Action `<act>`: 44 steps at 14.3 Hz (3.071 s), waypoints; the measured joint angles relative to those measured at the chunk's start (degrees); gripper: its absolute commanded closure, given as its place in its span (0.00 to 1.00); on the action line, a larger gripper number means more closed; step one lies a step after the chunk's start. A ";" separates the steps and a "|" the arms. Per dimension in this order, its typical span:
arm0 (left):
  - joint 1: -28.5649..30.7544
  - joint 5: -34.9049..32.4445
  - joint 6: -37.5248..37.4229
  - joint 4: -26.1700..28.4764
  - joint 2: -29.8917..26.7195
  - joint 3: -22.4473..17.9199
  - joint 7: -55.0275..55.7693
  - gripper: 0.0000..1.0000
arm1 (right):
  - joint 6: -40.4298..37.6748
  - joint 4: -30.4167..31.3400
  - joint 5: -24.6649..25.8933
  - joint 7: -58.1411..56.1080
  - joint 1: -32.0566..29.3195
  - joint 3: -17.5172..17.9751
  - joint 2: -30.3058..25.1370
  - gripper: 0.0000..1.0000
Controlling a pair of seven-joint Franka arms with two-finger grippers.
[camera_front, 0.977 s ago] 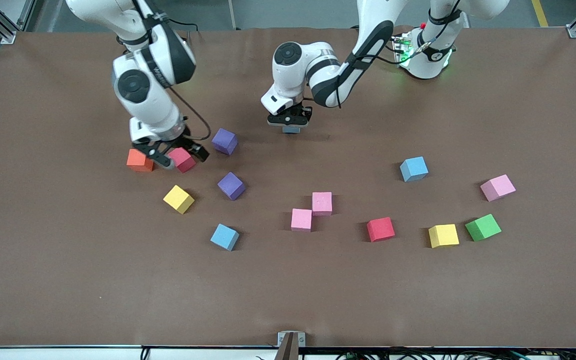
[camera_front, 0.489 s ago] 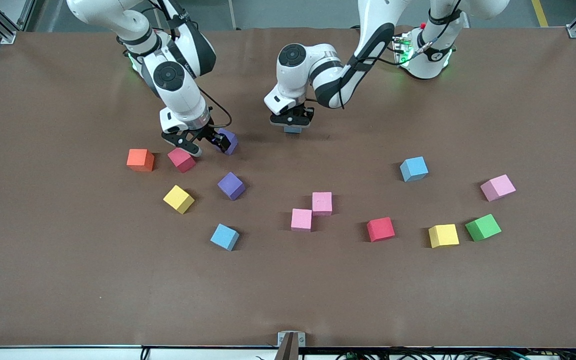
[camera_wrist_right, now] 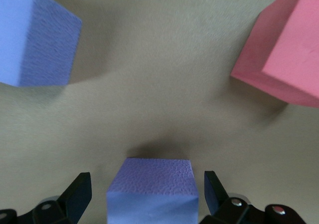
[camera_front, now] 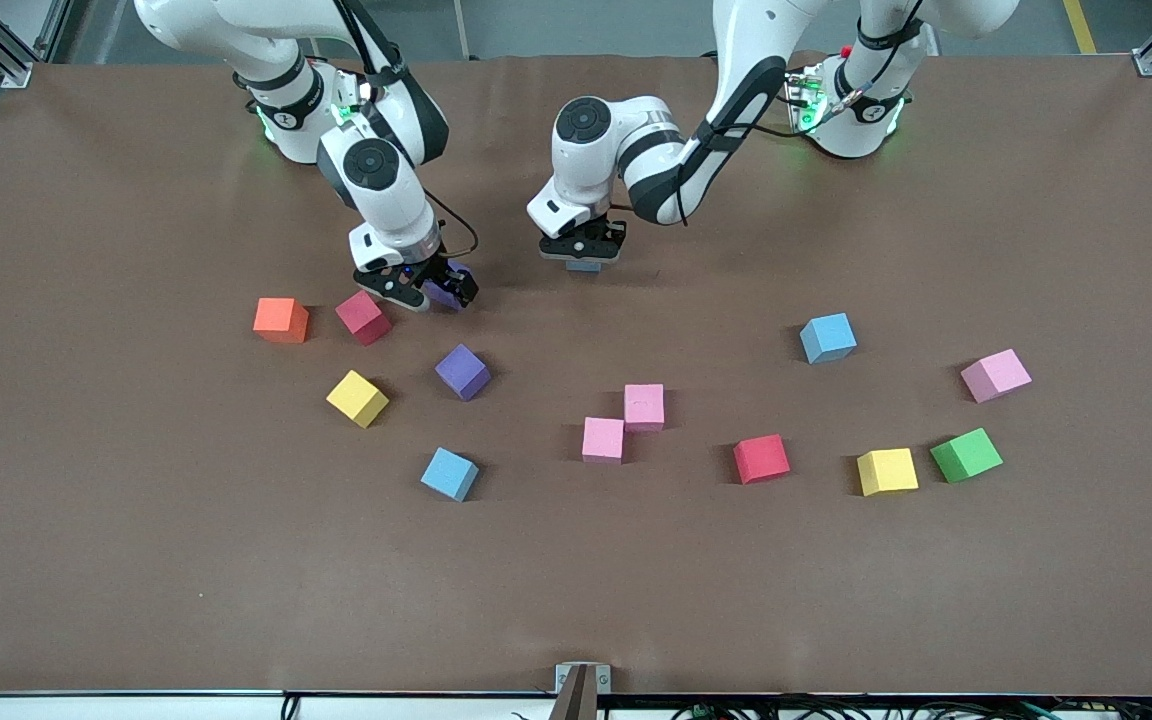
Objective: Arrange 11 blocks into digit 3
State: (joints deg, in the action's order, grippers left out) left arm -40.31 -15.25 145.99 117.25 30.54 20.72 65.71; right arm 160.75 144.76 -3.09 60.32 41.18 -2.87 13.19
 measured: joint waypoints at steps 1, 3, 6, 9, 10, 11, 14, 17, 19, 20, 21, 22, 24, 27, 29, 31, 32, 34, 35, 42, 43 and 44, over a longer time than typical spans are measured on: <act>0.02 0.00 0.00 -0.12 0.07 -0.11 0.15 0.00 | 0.24 -0.05 0.00 -0.01 0.26 0.00 0.55 0.00; 0.16 0.00 -0.10 -0.21 0.08 -0.66 0.27 0.00 | 0.11 -0.08 0.01 -0.03 0.98 -0.01 0.78 0.00; 0.49 0.00 -5.12 -2.05 -0.71 -0.75 0.27 0.00 | -0.20 -0.08 0.00 -0.02 1.86 -0.01 0.78 0.07; 0.51 0.00 -15.43 -7.92 -4.32 -0.53 0.57 0.00 | -1.00 -0.08 0.01 -0.02 2.01 -0.01 0.78 0.44; 0.57 0.00 -18.83 -10.57 -5.51 -0.58 0.66 0.00 | -1.88 -0.10 0.00 -0.01 2.01 -0.03 0.78 0.61; 0.87 0.00 -21.27 -13.05 -6.35 -0.70 0.71 0.00 | -2.70 -0.16 0.00 0.05 2.01 -0.11 0.75 0.87; 5.84 0.00 -23.43 -16.97 -6.79 -1.05 0.63 0.00 | -5.06 -0.46 -0.14 2.61 1.97 -0.61 0.38 1.00; 15.11 -0.05 -23.20 -18.63 -5.04 -1.30 -7.19 0.00 | -5.31 -1.05 -0.15 12.69 2.01 -0.67 0.38 1.00; 20.00 -0.05 -23.04 -21.71 -1.96 -1.30 -16.59 0.00 | -5.31 -1.71 -0.15 21.73 2.05 -0.54 0.38 1.00; 21.45 -0.05 -23.02 -23.29 0.03 -1.30 -19.73 0.00 | -5.30 -2.04 -0.15 26.25 2.07 -0.47 0.37 1.00; 22.14 -0.05 -22.84 -24.95 2.29 -1.28 -22.27 0.00 | -5.30 -2.27 -0.15 30.74 2.13 -0.35 0.37 1.00; 22.18 -0.05 -22.57 -26.62 4.60 -1.21 -24.35 0.00 | -5.30 -2.41 -0.15 35.18 2.44 -0.15 0.37 1.00; 21.71 -0.05 -21.50 -29.11 8.49 -0.83 -27.20 0.00 | -5.26 -2.47 -0.15 43.75 4.37 0.06 0.37 1.00; 21.45 0.44 -19.25 -30.48 11.18 -0.68 -27.90 0.00 | -4.14 -2.51 -0.15 54.35 8.45 0.20 0.37 1.00; 21.45 3.42 -19.10 -30.73 11.37 -0.67 -27.90 0.00 | -3.12 -3.20 -0.15 60.26 11.29 0.25 0.38 1.00; 21.44 5.63 -18.87 -30.82 11.51 -0.67 -27.79 0.00 | -3.11 -4.56 -0.15 64.87 13.71 0.30 0.49 1.00; 21.44 5.93 -18.50 -30.82 11.81 -0.67 -27.58 0.00 | -3.12 -5.18 -0.15 66.37 14.40 0.30 0.72 1.00; 21.42 5.95 -17.73 -30.83 12.67 -0.67 -27.39 0.00 | -3.15 -6.55 -0.15 68.31 15.13 0.30 1.80 1.00; 21.40 5.95 -17.59 -30.84 13.11 -0.67 -27.13 0.00 | -3.20 -7.57 -0.15 69.23 15.32 0.29 2.78 1.00; 21.36 5.96 -17.30 -30.90 14.85 -0.75 -24.16 0.21 | -3.29 -14.08 -0.15 71.98 16.82 0.29 9.25 1.00; 21.37 5.96 -17.30 -30.90 14.88 -0.77 -23.81 0.21 | -3.55 -14.27 -0.15 72.02 16.99 0.28 9.35 1.00; 21.44 5.96 -17.30 -30.91 14.87 -0.80 -23.66 0.24 | -4.34 -14.47 -0.15 72.09 17.16 0.28 9.35 1.00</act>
State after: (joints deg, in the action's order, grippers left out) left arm -18.87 -9.30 128.69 86.34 45.42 19.92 42.04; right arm 156.41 130.29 -3.24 132.41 58.34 -2.59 22.54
